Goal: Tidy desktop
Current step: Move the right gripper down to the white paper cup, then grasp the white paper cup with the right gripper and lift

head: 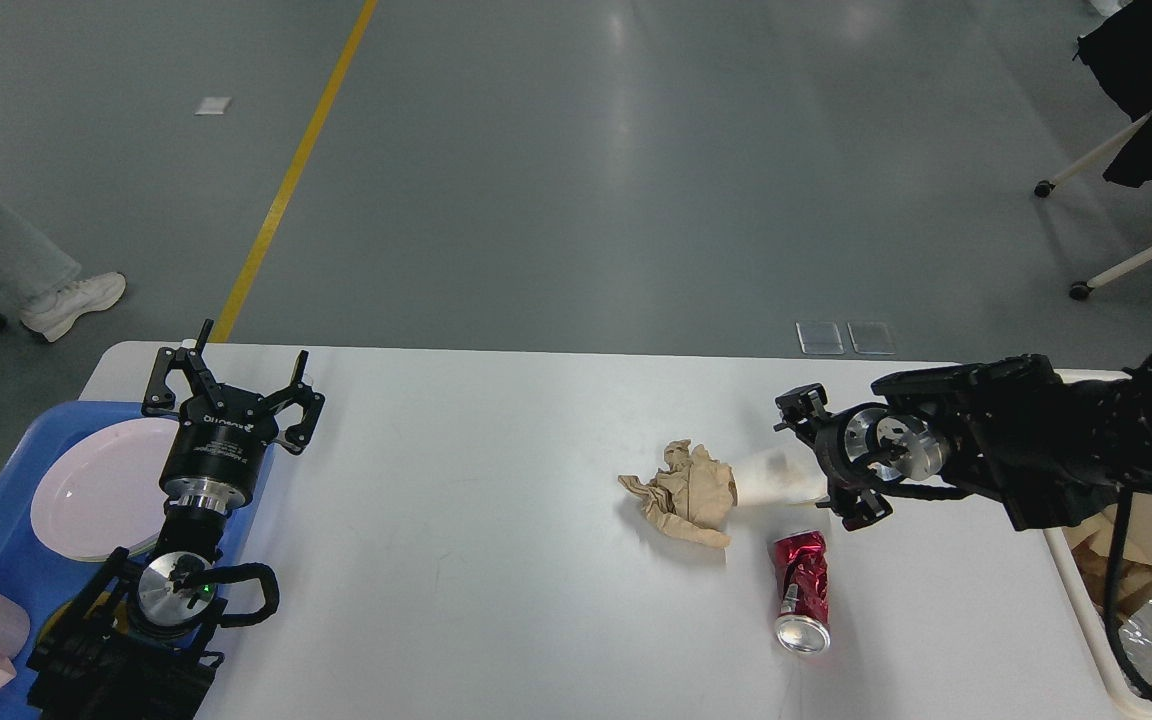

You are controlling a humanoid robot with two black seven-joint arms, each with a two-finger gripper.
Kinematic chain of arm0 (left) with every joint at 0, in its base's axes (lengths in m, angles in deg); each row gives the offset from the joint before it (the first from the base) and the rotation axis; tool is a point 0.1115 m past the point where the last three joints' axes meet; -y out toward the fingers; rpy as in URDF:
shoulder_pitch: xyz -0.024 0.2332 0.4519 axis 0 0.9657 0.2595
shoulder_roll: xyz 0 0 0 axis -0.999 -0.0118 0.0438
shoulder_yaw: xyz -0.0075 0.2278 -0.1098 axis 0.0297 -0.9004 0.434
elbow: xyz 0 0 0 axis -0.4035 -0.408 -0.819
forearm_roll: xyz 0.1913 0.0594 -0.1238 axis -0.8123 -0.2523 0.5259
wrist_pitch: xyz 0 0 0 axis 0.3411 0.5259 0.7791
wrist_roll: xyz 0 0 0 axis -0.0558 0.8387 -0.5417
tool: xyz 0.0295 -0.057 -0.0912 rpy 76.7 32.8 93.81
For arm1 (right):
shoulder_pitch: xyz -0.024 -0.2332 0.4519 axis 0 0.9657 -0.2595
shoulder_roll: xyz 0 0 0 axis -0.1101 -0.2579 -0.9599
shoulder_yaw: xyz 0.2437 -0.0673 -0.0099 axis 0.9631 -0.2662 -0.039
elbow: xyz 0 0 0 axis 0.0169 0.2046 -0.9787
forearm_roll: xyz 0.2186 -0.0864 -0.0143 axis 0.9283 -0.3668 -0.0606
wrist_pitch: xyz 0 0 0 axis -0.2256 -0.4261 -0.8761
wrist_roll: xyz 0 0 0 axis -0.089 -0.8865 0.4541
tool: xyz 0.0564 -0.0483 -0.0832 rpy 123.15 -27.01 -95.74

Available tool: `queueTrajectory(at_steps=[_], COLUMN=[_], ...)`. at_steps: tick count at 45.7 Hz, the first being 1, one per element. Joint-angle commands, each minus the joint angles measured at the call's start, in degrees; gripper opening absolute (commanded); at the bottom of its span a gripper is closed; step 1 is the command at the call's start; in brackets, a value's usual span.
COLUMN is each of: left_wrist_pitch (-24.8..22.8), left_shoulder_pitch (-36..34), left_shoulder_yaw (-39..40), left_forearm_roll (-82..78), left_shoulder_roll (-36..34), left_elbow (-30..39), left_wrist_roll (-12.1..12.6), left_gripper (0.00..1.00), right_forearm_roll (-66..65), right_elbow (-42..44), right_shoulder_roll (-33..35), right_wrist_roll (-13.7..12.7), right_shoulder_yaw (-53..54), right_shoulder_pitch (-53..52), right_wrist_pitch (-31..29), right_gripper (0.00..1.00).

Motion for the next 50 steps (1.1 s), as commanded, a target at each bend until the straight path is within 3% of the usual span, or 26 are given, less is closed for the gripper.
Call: queueTrajectory(at_steps=[1, 17, 36, 39, 45, 50], left_wrist_pitch=[0.00, 0.00, 0.00, 0.00, 0.00, 0.00], left_shoulder_pitch=[0.00, 0.00, 0.00, 0.00, 0.00, 0.00], left_shoulder_yaw=[0.00, 0.00, 0.00, 0.00, 0.00, 0.00], left_forearm_roll=[0.01, 0.01, 0.01, 0.01, 0.01, 0.01], left_shoulder_roll=[0.00, -0.08, 0.00, -0.08, 0.00, 0.00], left_elbow=[0.00, 0.00, 0.00, 0.00, 0.00, 0.00], left_wrist_roll=[-0.01, -0.01, -0.01, -0.01, -0.01, -0.01], left_gripper=[0.97, 0.96, 0.96, 0.96, 0.97, 0.96], right_forearm_roll=[-1.71, -12.52, -16.31, -16.40, -19.73, -22.29], right_elbow=[5.22, 17.53, 23.16, 23.86, 23.87, 23.78], right_shoulder_roll=[-1.93, -3.78, -5.19, -5.19, -5.36, -5.71], right_wrist_roll=[0.00, 0.00, 0.09, 0.09, 0.18, 0.18], right_shoulder_yaw=[1.15, 13.80, 16.53, 16.53, 16.53, 16.62], right_shoulder_pitch=[4.16, 13.65, 17.79, 18.14, 18.58, 18.58], right_wrist_pitch=[0.20, 1.08, 1.08, 1.00, 1.00, 1.17], right_gripper=[1.00, 1.00, 0.98, 0.92, 0.61, 0.50])
